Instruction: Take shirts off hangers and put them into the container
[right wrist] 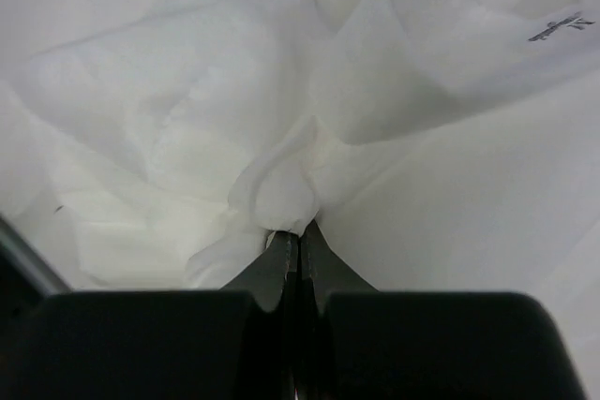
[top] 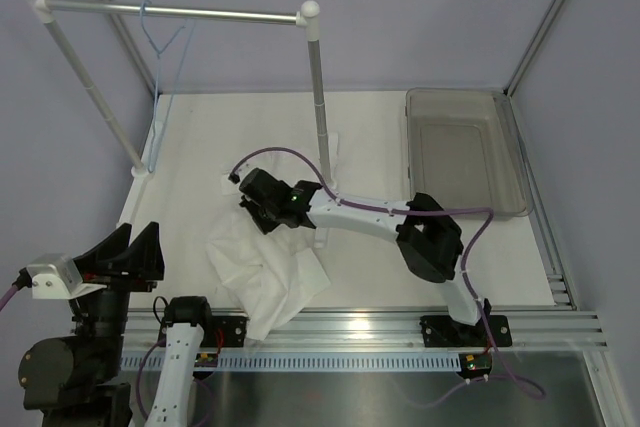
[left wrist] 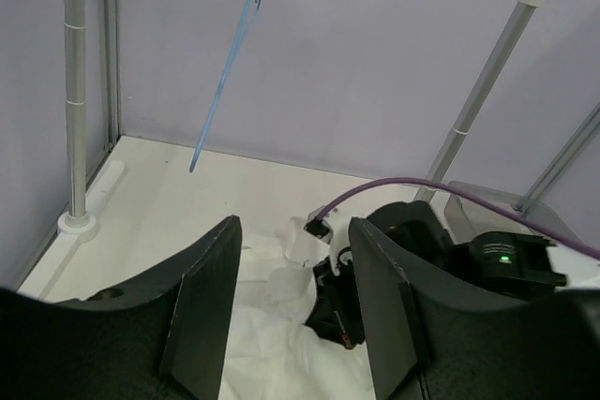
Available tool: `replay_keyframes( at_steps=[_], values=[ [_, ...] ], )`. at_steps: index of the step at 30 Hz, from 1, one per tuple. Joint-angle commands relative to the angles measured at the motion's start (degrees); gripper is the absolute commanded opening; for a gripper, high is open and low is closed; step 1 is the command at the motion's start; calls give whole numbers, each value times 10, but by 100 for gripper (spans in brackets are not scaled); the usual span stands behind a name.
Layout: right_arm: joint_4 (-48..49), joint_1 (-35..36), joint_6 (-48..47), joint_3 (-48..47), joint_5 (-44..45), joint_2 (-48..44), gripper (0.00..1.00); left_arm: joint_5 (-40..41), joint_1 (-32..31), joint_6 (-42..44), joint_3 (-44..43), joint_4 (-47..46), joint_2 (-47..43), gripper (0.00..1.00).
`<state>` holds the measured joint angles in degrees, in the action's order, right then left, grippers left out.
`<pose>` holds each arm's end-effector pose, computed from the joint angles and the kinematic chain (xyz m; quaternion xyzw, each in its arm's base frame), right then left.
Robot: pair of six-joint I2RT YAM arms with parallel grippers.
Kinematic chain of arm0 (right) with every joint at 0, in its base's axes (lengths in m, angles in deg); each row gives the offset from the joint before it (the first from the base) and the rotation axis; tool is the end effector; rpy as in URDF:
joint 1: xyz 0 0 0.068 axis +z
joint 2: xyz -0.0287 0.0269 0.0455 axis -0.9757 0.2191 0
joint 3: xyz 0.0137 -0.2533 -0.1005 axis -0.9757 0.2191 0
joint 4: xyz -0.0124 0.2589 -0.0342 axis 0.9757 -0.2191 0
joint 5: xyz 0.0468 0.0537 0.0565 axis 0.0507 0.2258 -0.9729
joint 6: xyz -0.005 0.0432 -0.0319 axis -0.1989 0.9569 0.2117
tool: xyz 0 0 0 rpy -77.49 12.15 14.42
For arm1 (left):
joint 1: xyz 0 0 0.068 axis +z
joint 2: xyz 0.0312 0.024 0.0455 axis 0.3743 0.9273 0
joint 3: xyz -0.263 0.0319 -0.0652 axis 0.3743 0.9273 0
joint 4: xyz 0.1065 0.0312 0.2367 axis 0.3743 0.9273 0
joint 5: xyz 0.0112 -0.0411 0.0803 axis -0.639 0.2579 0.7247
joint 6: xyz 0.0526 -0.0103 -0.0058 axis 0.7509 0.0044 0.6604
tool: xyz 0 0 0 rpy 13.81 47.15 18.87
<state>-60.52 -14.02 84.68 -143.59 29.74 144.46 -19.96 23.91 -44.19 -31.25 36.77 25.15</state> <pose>0.2200 0.4296 0.2178 -0.3826 0.8504 0.1820 0.3118 -0.0710 -0.0046 0.4322 -0.0771 0.6187 -0.1177 0.7729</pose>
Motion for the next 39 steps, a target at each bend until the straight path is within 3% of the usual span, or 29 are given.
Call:
replay_keyframes(
  at_steps=[1,8,15,19,27,34,37,39],
  values=[
    [20,28,-3,25,39,-115,0,4,-3,-11,-19,8,-3,54],
    [-4,65,-7,96,98,-289,0,10,-7,-15,-23,30,-11,54],
    [-75,94,-27,109,162,-431,0,7,-9,-26,-25,41,-16,55],
    [-123,103,-42,84,170,-522,0,6,-10,-31,-23,40,-16,55],
    [-211,105,-114,-62,192,-629,0,-6,-10,-56,21,6,-33,55],
    [-83,105,-271,-78,298,-713,0,-28,-10,-74,52,-37,-38,54],
    [98,104,-401,-28,306,-731,0,-48,-10,-89,83,-69,-49,52],
    [168,105,-509,-22,304,-728,0,-73,-11,-109,120,-100,-57,51]
  ],
)
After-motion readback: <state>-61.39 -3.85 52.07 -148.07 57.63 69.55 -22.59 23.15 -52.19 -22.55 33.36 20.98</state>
